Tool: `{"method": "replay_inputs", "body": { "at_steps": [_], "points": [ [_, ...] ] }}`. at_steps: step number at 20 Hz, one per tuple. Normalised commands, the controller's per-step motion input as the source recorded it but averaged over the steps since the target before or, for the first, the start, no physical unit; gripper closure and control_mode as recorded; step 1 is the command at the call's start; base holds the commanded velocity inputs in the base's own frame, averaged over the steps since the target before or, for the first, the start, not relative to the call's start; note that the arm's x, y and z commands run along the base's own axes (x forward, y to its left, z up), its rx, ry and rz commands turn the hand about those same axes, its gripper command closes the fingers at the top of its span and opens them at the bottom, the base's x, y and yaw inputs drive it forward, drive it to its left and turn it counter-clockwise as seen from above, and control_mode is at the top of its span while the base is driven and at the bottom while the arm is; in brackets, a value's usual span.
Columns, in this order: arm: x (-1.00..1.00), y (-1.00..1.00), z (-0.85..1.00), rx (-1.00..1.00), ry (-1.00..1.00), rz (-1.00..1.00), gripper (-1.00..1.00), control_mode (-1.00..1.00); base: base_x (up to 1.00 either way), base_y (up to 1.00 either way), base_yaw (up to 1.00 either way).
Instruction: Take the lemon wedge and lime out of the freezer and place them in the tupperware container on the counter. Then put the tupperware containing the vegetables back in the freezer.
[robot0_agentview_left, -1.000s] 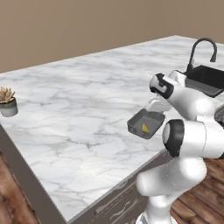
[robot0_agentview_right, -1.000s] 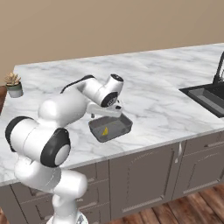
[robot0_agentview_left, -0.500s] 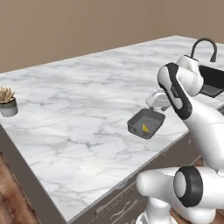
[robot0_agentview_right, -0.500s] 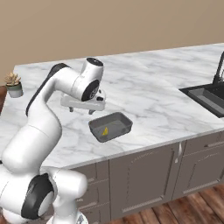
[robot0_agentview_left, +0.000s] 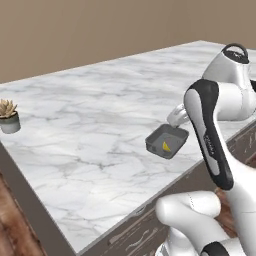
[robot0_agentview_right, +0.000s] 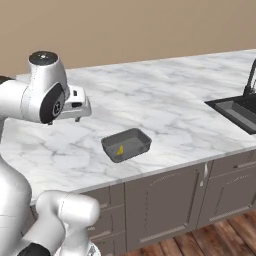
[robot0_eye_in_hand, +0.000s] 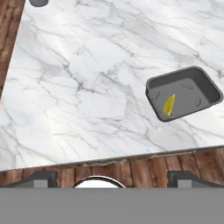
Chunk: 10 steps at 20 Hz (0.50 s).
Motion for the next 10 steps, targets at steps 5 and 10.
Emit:
{"method": "replay_inputs", "body": {
  "at_steps": [5,10],
  "points": [
    [-0.81,-0.01,0.37,-0.02,-0.15,0.00,-1.00,-1.00,0.00,0.00,0.00],
    [-0.39,0.00,0.06,0.00,0.00,-0.01,-1.00,-1.00,0.00,0.00,0.00]
  ]
}}
